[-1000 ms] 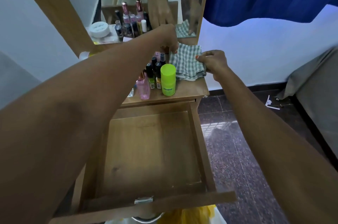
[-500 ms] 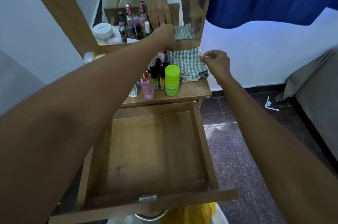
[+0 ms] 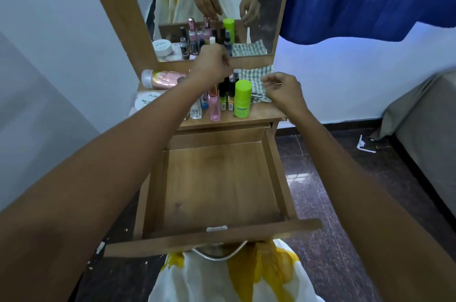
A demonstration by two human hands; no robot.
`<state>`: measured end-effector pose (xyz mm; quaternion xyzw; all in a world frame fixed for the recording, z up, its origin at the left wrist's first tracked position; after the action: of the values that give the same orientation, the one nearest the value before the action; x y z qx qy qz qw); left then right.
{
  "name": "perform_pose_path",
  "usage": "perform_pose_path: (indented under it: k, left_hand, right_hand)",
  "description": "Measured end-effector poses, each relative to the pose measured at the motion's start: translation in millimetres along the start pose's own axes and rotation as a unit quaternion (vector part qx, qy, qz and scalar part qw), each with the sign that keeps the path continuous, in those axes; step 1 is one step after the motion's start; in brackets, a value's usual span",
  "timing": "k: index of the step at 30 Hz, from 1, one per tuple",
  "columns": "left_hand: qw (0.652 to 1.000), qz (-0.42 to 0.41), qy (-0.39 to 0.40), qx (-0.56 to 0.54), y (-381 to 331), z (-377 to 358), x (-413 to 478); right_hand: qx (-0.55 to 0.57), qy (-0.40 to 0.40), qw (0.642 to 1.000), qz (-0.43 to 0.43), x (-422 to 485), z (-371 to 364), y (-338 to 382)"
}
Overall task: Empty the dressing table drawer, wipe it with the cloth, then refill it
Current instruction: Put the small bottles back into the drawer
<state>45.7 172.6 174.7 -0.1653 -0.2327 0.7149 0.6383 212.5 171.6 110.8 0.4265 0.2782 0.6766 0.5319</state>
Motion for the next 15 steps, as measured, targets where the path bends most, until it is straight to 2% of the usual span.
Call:
perform_pose_path:
  k: [6, 10, 15]
  left_hand:
    - [0.982, 0.043, -0.124, -0.134, 41.1, 2.4, -44.1]
    - [0.969, 0.058, -0.156, -0.184, 56.4, -9.3, -62.6]
    - [0.962, 0.068, -0.174, -0.198, 60.2, -27.3, -77.7]
  right_hand:
    - [-0.009, 0.034, 0.999, -0.009, -20.7, -21.0, 3.6]
    - [-0.015, 0.038, 0.999, -0.009, -28.7, -36.8, 2.3]
    - [-0.028, 0.014, 0.999, -0.017, -32.2, -49.1, -6.1]
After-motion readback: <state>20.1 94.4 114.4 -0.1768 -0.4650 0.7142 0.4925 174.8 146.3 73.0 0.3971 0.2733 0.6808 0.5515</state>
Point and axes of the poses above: each hand's wrist, its own x-axis towards the middle knuckle, its own z-axis out of the back of the hand, y = z × x, the point moved 5 cm from there along x, towards the middle knuckle, and after that the axes turned 9 degrees about z, right-handed, at the moved point
